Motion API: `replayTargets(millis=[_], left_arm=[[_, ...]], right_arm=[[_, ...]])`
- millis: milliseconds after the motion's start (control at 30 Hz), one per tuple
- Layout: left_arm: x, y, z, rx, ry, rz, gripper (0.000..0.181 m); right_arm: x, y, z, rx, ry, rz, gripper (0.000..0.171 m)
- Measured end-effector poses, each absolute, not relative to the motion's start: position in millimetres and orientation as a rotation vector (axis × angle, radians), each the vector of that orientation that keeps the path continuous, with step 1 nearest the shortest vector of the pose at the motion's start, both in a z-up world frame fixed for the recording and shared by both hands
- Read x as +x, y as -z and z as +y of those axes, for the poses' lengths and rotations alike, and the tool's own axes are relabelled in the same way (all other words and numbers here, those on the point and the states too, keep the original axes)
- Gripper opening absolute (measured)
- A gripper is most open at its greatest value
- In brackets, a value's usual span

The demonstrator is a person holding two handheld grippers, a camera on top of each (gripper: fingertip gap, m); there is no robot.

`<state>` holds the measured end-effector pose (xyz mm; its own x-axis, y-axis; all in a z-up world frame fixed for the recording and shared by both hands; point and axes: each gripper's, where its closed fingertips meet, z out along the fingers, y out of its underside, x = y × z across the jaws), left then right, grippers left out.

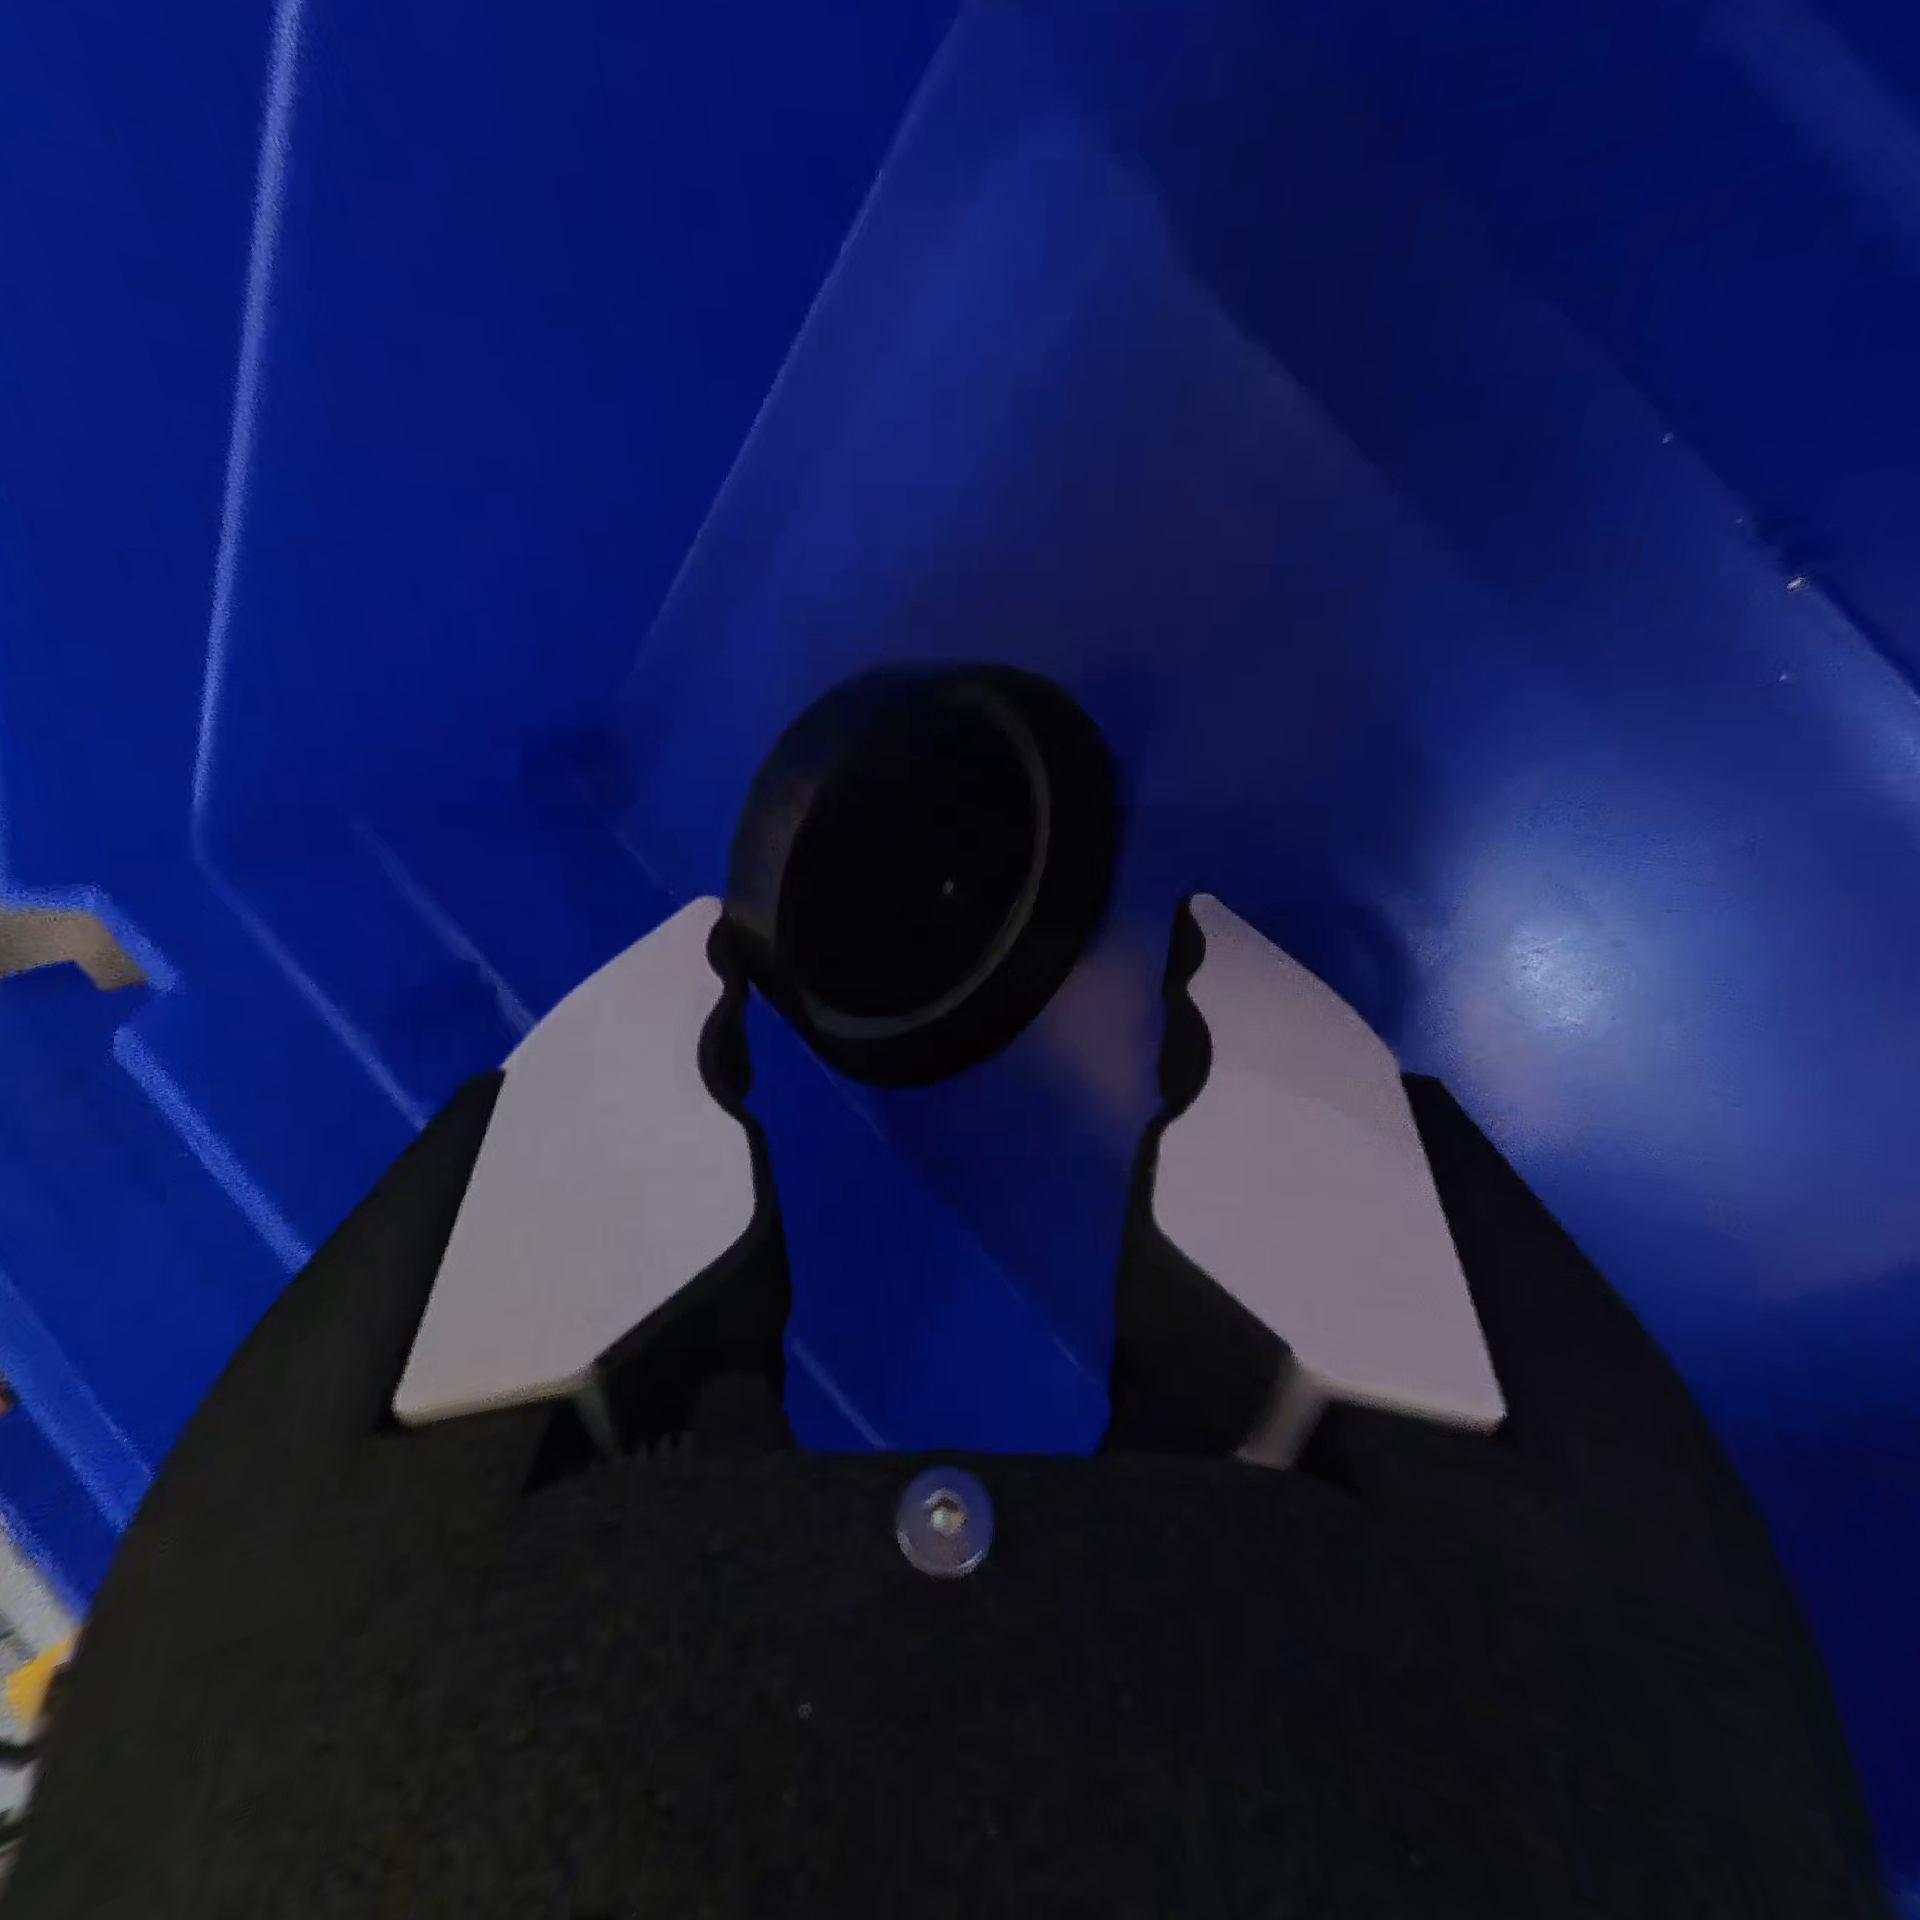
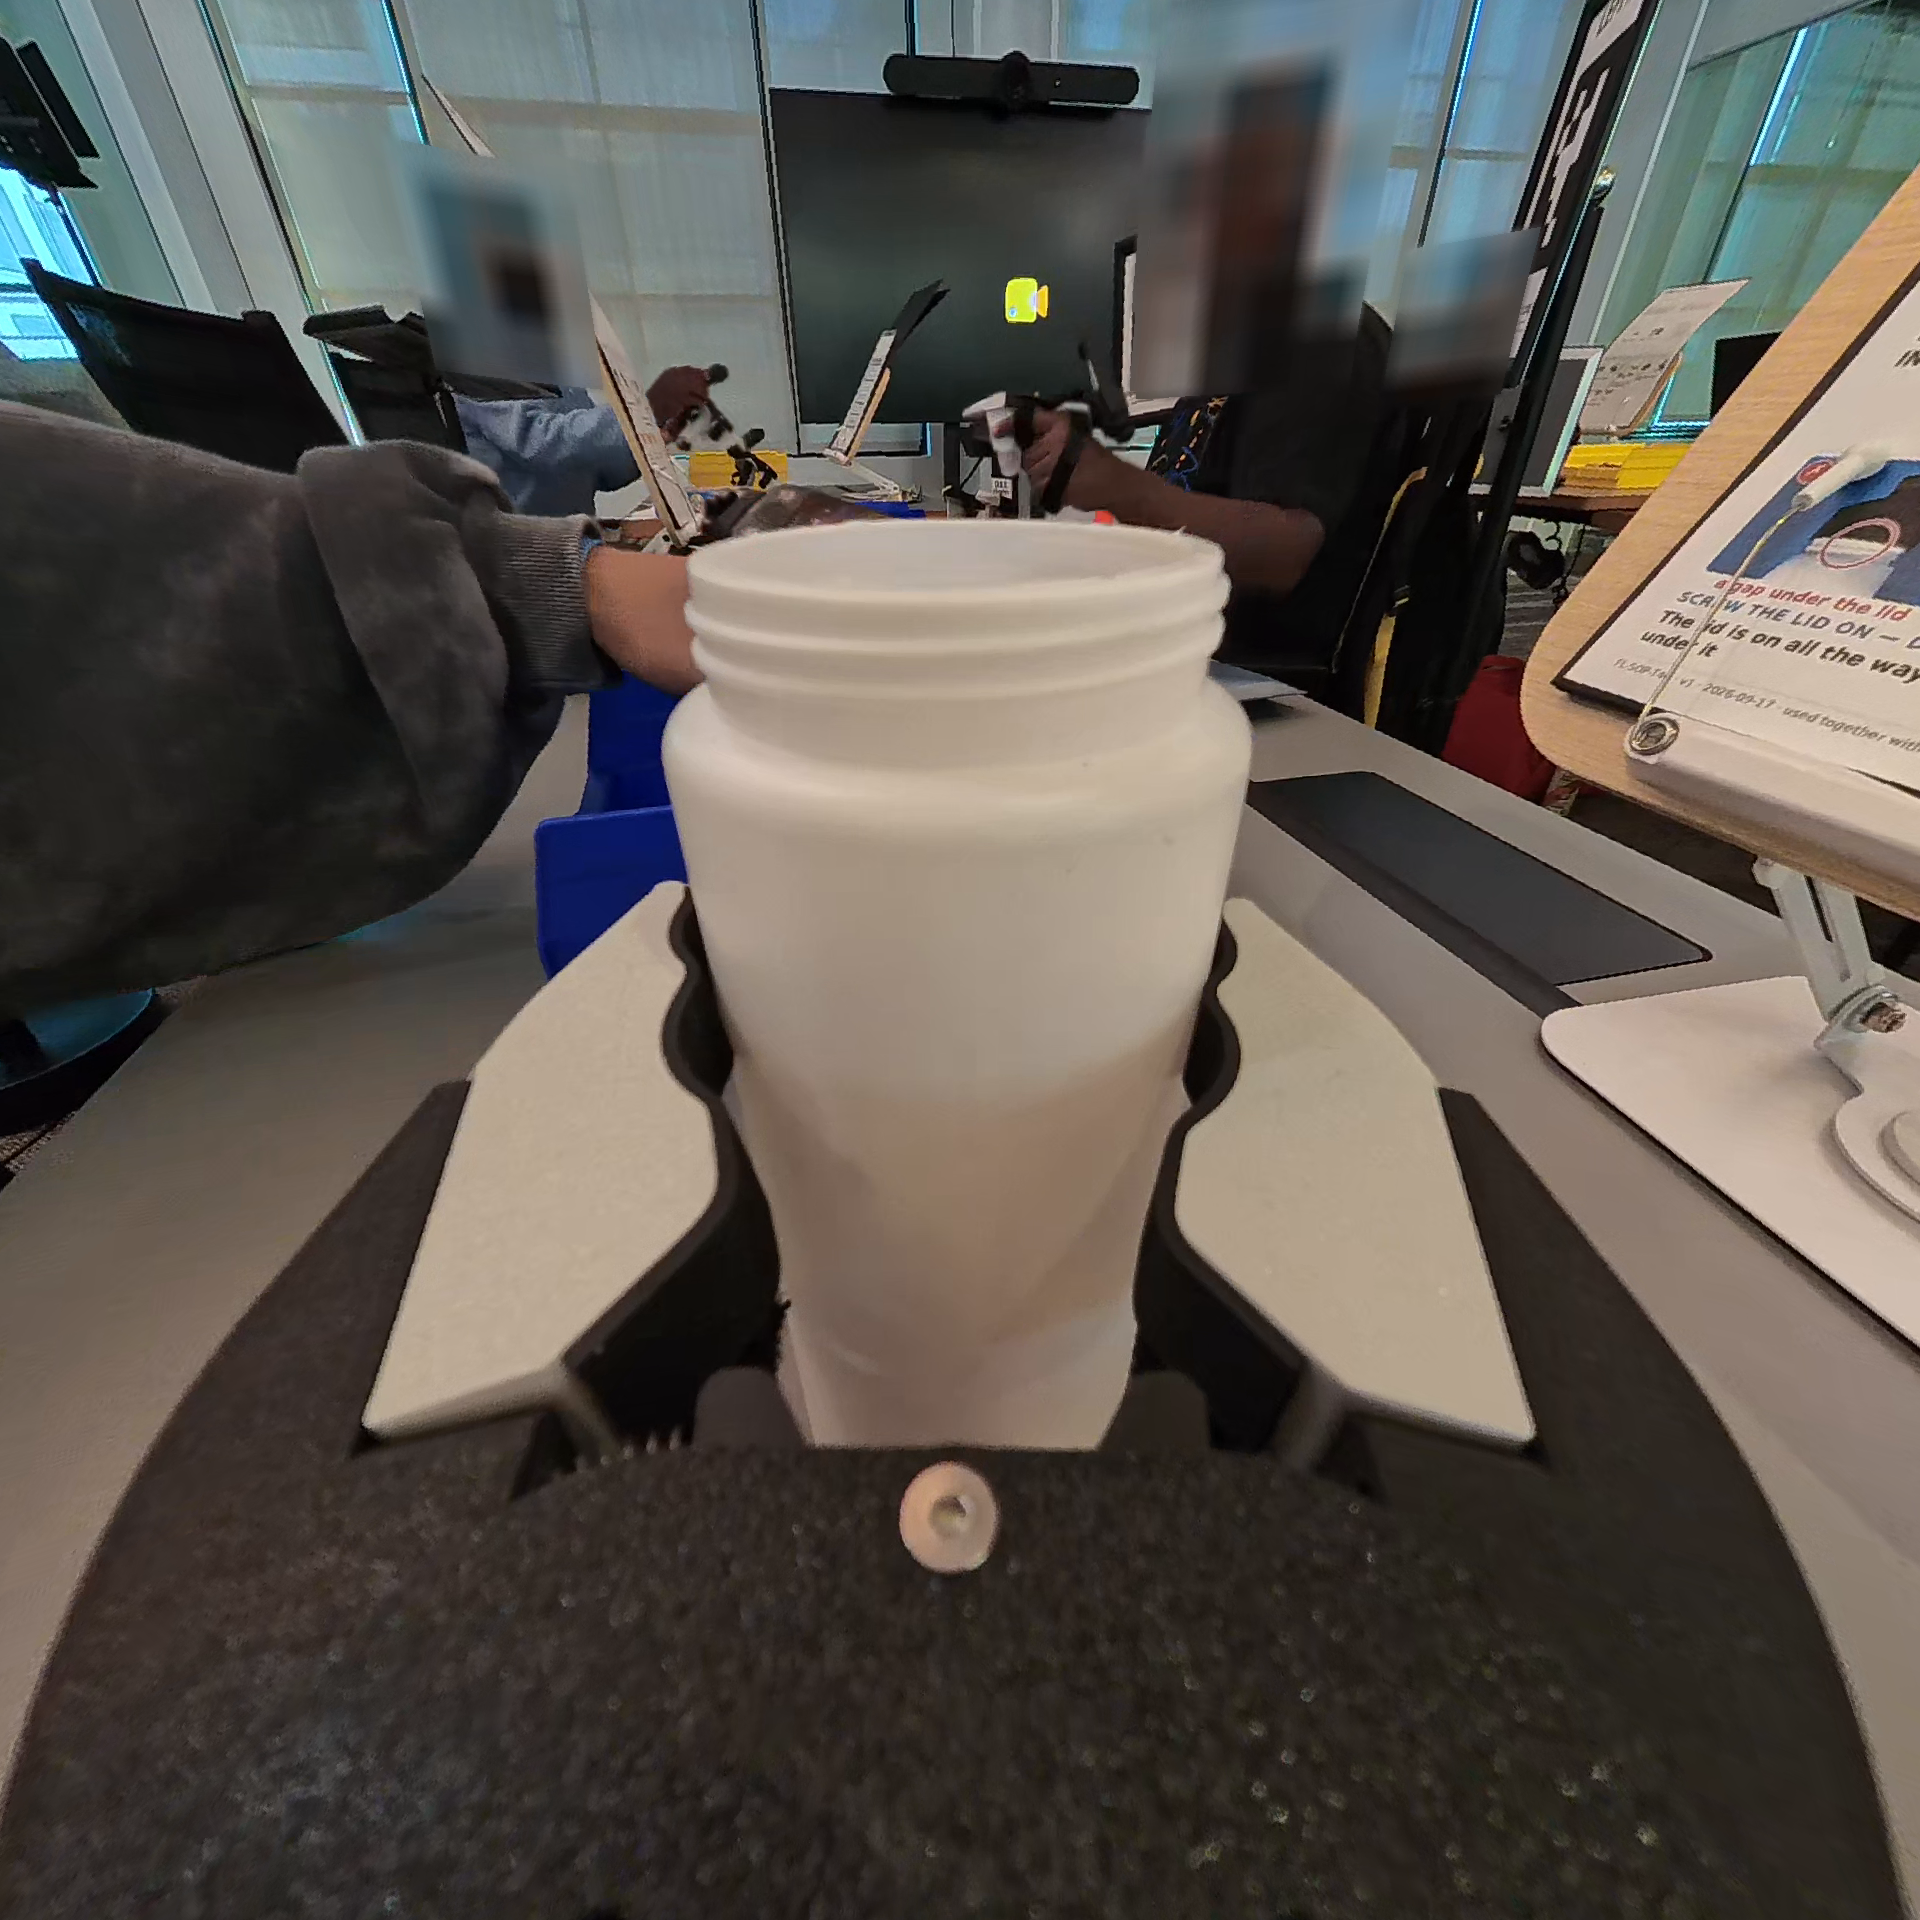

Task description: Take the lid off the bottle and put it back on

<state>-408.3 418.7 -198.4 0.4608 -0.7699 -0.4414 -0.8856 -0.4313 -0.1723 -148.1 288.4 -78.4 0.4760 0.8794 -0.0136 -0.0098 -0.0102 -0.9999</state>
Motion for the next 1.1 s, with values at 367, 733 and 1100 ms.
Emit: replayTargets(millis=[367,733,1100], left_arm=[[-385,172,398,-2.482,0.258,0.908,0.057],[-390,189,394,-2.352,0.006,1.197,0.084],[-404,205,425,-2.463,-0.048,0.914,0.078]], right_arm=[[-148,78,289,-1.407,-0.850,-0.823,0.088],[-148,78,288,-1.405,-0.852,-0.823,0.088],[-148,78,288,-1.402,-0.852,-0.822,0.088]])
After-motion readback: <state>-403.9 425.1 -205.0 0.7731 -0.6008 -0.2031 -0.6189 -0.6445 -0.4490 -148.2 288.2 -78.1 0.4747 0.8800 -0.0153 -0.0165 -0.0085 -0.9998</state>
